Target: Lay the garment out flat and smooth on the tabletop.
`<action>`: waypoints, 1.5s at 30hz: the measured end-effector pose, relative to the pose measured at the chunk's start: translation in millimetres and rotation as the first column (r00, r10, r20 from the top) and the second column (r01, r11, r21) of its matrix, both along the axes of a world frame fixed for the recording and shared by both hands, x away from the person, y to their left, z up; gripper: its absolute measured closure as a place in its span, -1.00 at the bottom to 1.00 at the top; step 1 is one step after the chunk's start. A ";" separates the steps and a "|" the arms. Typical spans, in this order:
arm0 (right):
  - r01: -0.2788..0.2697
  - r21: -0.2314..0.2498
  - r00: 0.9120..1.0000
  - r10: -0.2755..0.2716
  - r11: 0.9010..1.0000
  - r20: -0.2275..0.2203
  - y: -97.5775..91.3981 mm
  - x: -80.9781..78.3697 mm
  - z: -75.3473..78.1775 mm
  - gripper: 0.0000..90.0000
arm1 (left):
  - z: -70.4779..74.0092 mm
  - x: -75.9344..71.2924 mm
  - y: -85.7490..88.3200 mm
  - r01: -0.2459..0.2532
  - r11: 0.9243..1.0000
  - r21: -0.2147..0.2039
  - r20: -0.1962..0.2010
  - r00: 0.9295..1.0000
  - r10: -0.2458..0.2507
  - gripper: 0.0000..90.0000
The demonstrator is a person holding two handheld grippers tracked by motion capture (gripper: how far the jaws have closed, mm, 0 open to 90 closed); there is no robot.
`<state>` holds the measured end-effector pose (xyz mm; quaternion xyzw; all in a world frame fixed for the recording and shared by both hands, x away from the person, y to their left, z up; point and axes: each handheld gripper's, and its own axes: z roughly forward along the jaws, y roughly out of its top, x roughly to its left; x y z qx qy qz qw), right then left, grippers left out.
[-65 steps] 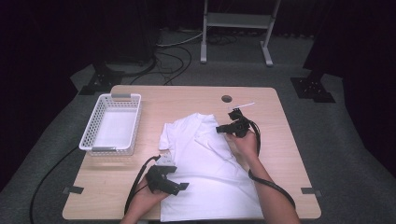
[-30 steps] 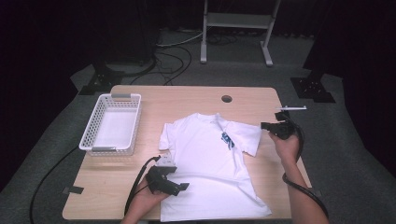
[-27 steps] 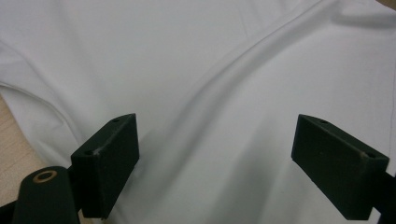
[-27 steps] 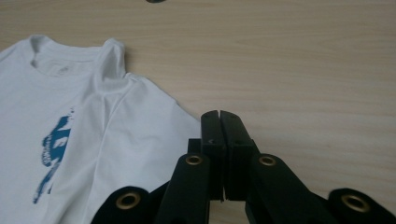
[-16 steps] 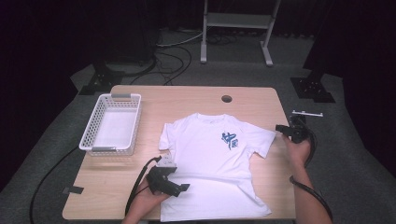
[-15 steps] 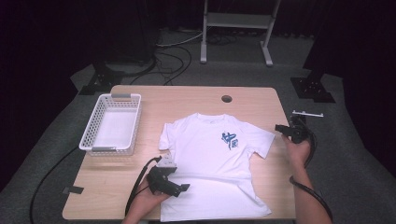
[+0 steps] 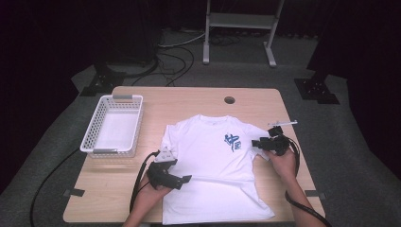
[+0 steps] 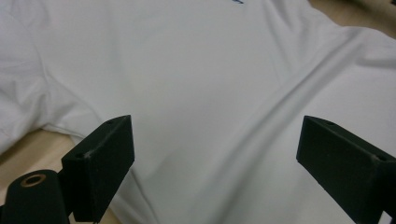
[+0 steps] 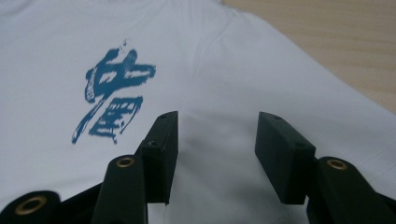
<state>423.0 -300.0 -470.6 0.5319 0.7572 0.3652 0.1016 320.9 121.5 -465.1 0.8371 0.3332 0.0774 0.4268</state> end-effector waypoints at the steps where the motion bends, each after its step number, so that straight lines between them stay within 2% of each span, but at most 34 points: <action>1: 0.010 0.011 1.000 -0.010 1.000 -0.005 -1.1 2.9 -0.1 0.02 | -0.5 4.4 0.0 -0.003 1.000 -0.004 -0.005 1.000 0.003 -0.77; 5: 0.012 -0.010 1.000 -0.012 1.000 -0.014 0.5 14.1 1.4 0.00 | -1.9 24.5 -2.1 -0.027 1.000 0.003 -0.023 0.999 0.027 -0.77; 7: 0.002 -0.050 1.000 -0.003 0.999 -0.008 3.8 19.0 2.4 -0.02 | -4.4 35.5 -4.4 -0.041 0.999 0.019 -0.050 0.998 0.042 -0.77; 9: -0.005 -0.084 1.000 0.005 0.996 -0.001 6.9 23.4 2.9 -0.09 | -5.3 43.5 -7.9 -0.041 0.998 0.039 -0.055 0.998 0.043 -0.77; 12: -0.013 -0.136 0.999 0.017 0.991 0.031 10.9 28.2 1.5 -0.17 | -5.9 52.7 -14.3 -0.040 0.997 0.063 -0.065 0.997 0.044 -0.77; 16: -0.016 -0.217 0.998 0.030 0.976 0.061 16.5 34.4 -0.3 -0.30 | -6.5 64.7 -19.3 -0.044 0.996 0.076 -0.078 0.996 0.050 -0.77; 23: 0.002 -0.204 0.996 0.015 0.979 0.082 10.5 47.1 -4.3 -0.54 | -3.6 87.7 -23.8 -0.046 0.995 0.090 -0.098 0.994 0.054 -0.77; 24: -0.006 -0.199 0.997 0.020 0.980 0.070 9.4 48.8 -3.7 -0.55 | -2.3 89.1 -23.6 -0.049 0.996 0.080 -0.098 0.994 0.057 -0.77; 26: -0.009 -0.174 0.999 0.014 0.985 0.030 8.1 46.5 0.8 -0.40 | 1.7 88.9 -20.6 -0.068 0.995 0.067 -0.078 0.994 0.073 -0.77; 28: -0.036 -0.081 0.998 0.040 0.996 0.041 6.9 35.2 6.0 -0.40 | 5.7 88.0 -14.1 -0.082 0.996 0.046 -0.062 0.995 0.085 -0.77; 29: -0.049 -0.053 0.997 0.052 0.997 0.053 8.3 26.7 8.7 -0.42 | 7.1 88.2 -10.3 -0.097 0.995 0.034 -0.061 0.993 0.098 -0.77; 32: -0.123 -0.014 0.989 0.124 0.992 0.081 17.2 -2.4 12.7 -0.47 | 10.6 91.3 4.0 -0.155 0.988 -0.007 -0.069 0.986 0.154 -0.77; 35: -0.193 -0.018 0.975 0.194 0.981 0.111 31.0 -34.7 14.2 -0.49 | 16.2 96.8 16.2 -0.207 0.978 -0.027 -0.074 0.976 0.204 -0.77; 39: -0.273 0.014 0.955 0.270 0.962 0.126 48.1 -76.5 13.8 -0.54 | 24.4 105.1 28.3 -0.266 0.962 -0.060 -0.087 0.961 0.261 -0.72; 42: -0.321 0.022 0.940 0.316 0.947 0.133 61.3 -104.8 10.5 -0.54 | 23.7 115.2 35.3 -0.300 0.950 -0.081 -0.133 0.948 0.288 -0.69; 44: -0.352 -0.011 0.928 0.350 0.936 0.129 70.9 -121.3 7.9 -0.54 | 21.4 122.6 41.2 -0.339 0.934 -0.109 -0.180 0.931 0.317 -0.69; 45: -0.362 -0.010 0.924 0.361 0.932 0.125 74.7 -127.8 6.6 -0.54 | 20.1 126.0 43.6 -0.348 0.926 -0.142 -0.208 0.926 0.316 -0.69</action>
